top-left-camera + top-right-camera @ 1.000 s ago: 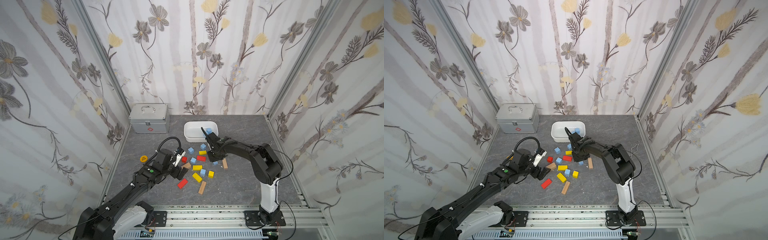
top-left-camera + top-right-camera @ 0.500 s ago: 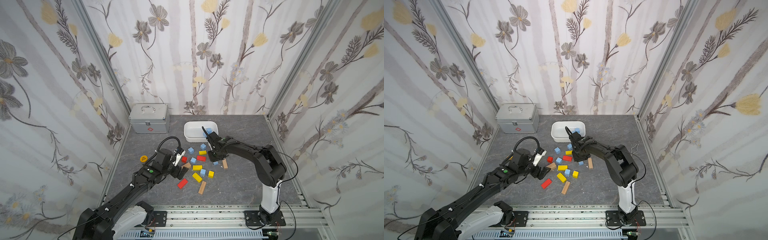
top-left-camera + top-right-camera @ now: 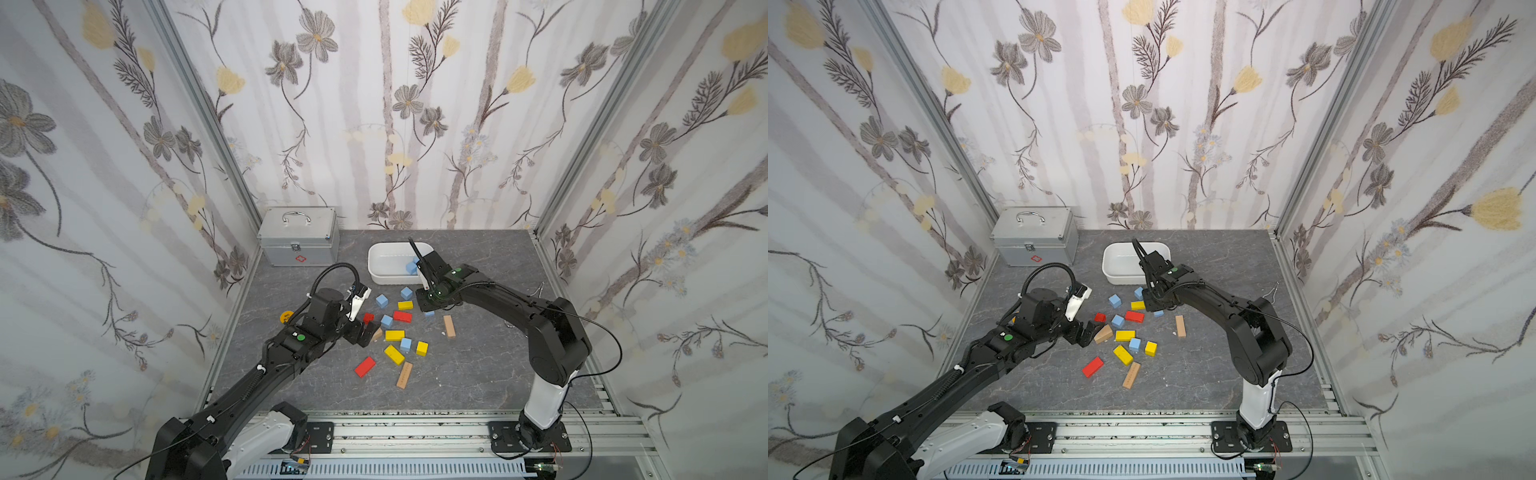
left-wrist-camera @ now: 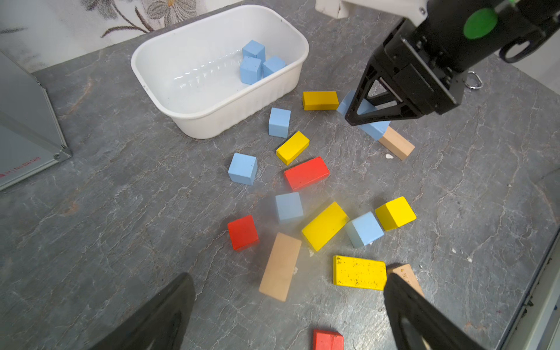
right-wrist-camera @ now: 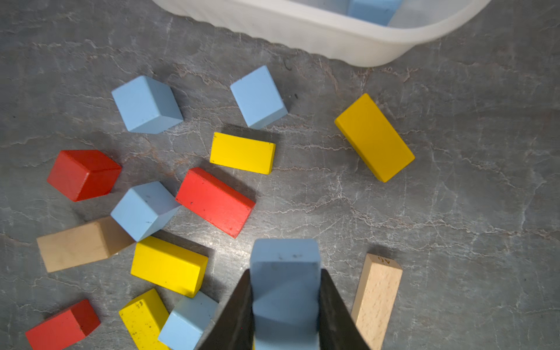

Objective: Pick out the blue building blocks
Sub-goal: Pick up the building block from the center of the board, then place the building block in the storage box.

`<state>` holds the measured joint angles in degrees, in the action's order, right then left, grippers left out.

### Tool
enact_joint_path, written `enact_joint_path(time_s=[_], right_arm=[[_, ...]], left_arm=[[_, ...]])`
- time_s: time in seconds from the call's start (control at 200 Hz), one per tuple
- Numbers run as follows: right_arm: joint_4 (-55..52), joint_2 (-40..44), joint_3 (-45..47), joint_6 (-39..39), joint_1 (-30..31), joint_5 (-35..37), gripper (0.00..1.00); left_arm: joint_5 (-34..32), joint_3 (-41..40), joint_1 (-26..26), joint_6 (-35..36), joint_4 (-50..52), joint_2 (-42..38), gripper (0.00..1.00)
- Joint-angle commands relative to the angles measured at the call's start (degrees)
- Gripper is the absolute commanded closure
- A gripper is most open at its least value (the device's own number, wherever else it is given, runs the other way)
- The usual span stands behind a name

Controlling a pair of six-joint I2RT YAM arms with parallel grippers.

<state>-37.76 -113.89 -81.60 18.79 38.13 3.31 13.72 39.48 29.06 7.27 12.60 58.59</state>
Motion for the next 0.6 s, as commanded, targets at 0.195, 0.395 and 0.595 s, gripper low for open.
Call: enact_joint_path(time_s=[0.195,0.395,0.595], right_arm=[[-0.04,1.2,-5.8,-0.49,-0.42,1.43,1.0],[0.07,-1.62,-12.73,-0.77,-0.9,1.44,1.0],[-0.35,-6.65,-21.44,-0.85,-1.11,0.05,1.0]], left_arm=[[1.9,3.69,-1.58,0.75,-4.0,2.52,0.0],[2.94,5.39,-3.56,0.49,-7.29,4.79,0.0],[4.04,7.47,-5.11,-0.07,-10.14,7.87,0.0]])
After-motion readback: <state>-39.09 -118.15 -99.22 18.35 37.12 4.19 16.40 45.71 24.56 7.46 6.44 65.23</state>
